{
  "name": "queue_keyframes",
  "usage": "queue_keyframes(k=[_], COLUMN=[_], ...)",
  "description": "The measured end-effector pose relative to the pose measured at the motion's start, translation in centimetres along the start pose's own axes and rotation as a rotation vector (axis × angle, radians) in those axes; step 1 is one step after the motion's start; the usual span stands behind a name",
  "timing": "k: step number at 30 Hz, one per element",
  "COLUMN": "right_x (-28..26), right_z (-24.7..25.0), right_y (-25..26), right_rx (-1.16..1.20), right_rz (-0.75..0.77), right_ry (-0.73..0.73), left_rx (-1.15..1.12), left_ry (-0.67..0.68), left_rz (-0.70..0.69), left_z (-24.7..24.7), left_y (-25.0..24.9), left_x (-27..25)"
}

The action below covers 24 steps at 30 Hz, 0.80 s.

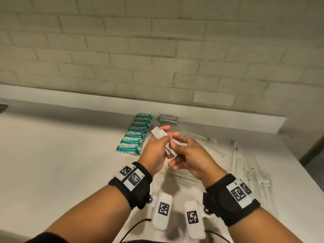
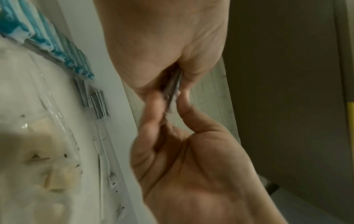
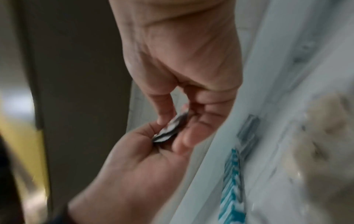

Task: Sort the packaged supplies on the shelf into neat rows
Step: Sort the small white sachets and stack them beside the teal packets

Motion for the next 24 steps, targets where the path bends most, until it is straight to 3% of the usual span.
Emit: queue_keyframes(k=[3,5,8,12,14,16,18,20,24], right_x=[0.1,-0.1,-0.2,0.6,1.2,2.0,3.3,5.0,7.9], right_z=[1.2,1.4,0.2,-0.6,-0.6,-0.4,0.2,0.6,0.1], right_y=[1.1,2.0,1.8,1.0,0.4,-0.1,-0.2,-0.4,-0.6], right_rx=[-0.529,-0.737,-1.134,-1.276,-1.260,-1.072,-0.729,-0.557,-0.766], right_rz=[0.282,0.501,0.635,0.815,0.767,0.579,0.395,0.267,0.189], right_ry=[-0.205,-0.105,0.204,0.133,0.159,0.207,0.135,0.026,0.075], left_rx=[-0.156,-0.041,0.174,0.217,0.203,0.161,0.111,0.050,0.067], left_ry=[-0.093,-0.027,0.153,0.192,0.137,0.048,-0.043,-0.112,-0.094], left_rz=[0.088,0.162,0.218,0.275,0.302,0.288,0.233,0.220,0.258], left_z=[0.4,0.3,-0.5,-0.4,0.1,0.9,1.8,2.4,2.3], left_y=[-0.7,-0.8,-0.2,1.1,1.7,2.3,2.9,3.7,5.6], left_x=[0.8,0.8,0.1,0.2,0.9,1.9,3.5,4.9,7.1])
Point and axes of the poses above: each hand's wrist, its own x-axis towards the middle knuckle, its own z-axis out of the back of the hand, y = z × x, the point moved 3 cm from there along x, towards the middle knuckle, and after that the axes turned 3 degrees about -y, right-handed, at the moved point
